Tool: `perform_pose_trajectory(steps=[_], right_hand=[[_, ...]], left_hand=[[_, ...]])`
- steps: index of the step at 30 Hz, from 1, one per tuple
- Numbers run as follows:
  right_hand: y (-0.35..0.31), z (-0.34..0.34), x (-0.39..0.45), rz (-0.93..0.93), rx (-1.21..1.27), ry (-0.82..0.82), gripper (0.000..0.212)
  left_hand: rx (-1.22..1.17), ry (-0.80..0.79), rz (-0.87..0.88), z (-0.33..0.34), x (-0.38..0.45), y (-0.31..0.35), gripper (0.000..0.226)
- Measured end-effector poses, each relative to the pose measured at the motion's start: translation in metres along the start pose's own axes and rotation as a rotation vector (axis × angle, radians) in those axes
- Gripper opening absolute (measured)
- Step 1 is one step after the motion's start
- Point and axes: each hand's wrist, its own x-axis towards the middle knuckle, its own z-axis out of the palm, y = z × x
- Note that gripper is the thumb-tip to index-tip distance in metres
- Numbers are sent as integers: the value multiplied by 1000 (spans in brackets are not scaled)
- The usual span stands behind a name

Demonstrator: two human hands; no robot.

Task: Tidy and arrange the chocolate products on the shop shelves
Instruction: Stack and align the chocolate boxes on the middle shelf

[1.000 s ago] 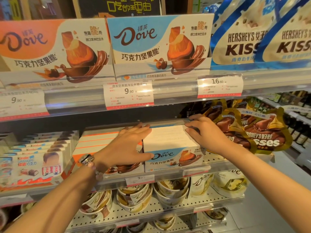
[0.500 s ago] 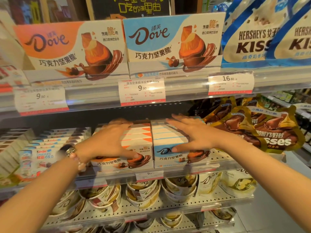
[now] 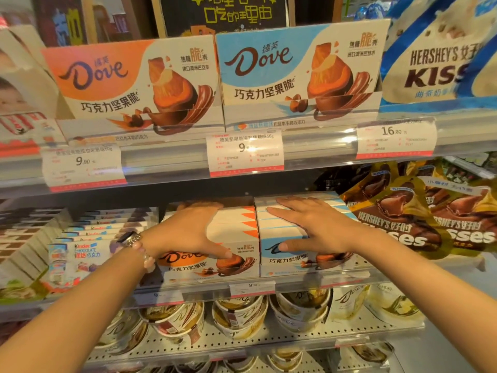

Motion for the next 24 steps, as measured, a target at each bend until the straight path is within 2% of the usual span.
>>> perform_pose_trajectory(steps=[4,9,14,19,24], right_hand=[[1,0,3,-2,21,56,79],[-3,-1,5,-15,69,134,84],[4,-15,5,-40,162,6,96],[20,-25,-6,-75,207,-12,89],[21,-16,-10,-57,165,26,79]], left_hand=[[-46,7,18,1,1,-3,58],[-98,-34,27,0,8,-7,65],[-123,-87,9,-3,11,-8,65],[-47,6,69,0,10,3,78],[-187,69,12,1,12,5,65]])
